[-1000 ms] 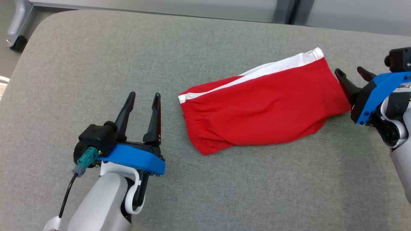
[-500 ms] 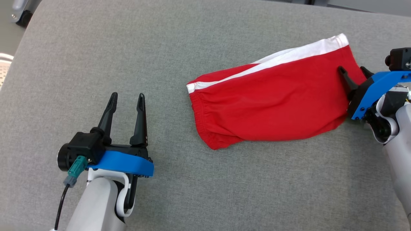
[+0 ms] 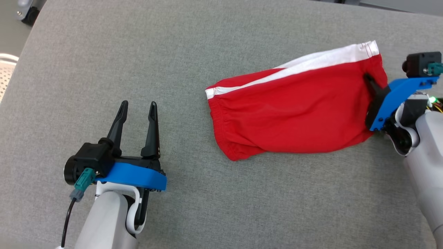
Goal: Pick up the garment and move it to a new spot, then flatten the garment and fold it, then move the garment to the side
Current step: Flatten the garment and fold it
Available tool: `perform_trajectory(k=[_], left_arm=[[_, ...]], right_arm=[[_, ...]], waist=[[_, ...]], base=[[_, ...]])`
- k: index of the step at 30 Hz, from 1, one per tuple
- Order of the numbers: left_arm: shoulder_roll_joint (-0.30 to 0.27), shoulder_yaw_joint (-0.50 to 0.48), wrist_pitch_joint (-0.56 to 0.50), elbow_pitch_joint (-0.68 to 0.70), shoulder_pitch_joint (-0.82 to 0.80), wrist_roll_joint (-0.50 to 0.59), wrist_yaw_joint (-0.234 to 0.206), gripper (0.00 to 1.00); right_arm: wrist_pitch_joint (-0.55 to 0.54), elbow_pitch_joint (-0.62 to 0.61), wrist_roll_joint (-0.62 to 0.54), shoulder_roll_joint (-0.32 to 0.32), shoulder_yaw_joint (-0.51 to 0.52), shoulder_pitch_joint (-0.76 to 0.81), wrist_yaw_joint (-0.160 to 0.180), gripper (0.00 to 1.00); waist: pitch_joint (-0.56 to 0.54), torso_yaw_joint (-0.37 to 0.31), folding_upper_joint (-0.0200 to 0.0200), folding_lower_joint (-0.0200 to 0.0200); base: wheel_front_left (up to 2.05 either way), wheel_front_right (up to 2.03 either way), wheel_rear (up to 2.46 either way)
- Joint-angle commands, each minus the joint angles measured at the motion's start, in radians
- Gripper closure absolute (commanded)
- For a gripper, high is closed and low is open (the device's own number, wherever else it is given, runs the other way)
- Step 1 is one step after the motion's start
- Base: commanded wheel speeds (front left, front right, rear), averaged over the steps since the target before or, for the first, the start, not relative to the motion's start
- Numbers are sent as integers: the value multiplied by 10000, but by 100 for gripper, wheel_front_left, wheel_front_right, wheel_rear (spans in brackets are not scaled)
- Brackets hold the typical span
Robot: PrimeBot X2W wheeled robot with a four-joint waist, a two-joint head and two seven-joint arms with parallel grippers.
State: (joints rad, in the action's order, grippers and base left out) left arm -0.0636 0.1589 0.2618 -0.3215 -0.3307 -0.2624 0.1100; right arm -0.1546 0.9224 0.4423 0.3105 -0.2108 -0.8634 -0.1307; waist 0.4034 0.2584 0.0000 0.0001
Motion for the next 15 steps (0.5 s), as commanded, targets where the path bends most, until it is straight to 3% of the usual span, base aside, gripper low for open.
perform_trajectory(k=[1,8,15], left_arm=[[20,-79,38,-24,60,81,61,0],[42,-243,39,-196,302,236,146,0],[23,-300,39,-291,549,252,194,0]], right_arm=[[131,98,-11,143,97,312,2,100],[927,-177,-267,411,1039,801,0,100],[1147,-819,-1384,723,2231,1717,0,100]], waist=[[-129,-95,0,-1],[-765,-521,0,-1],[-1312,-883,0,-1]], base=[[0,0,0],[0,0,0],[0,0,0]])
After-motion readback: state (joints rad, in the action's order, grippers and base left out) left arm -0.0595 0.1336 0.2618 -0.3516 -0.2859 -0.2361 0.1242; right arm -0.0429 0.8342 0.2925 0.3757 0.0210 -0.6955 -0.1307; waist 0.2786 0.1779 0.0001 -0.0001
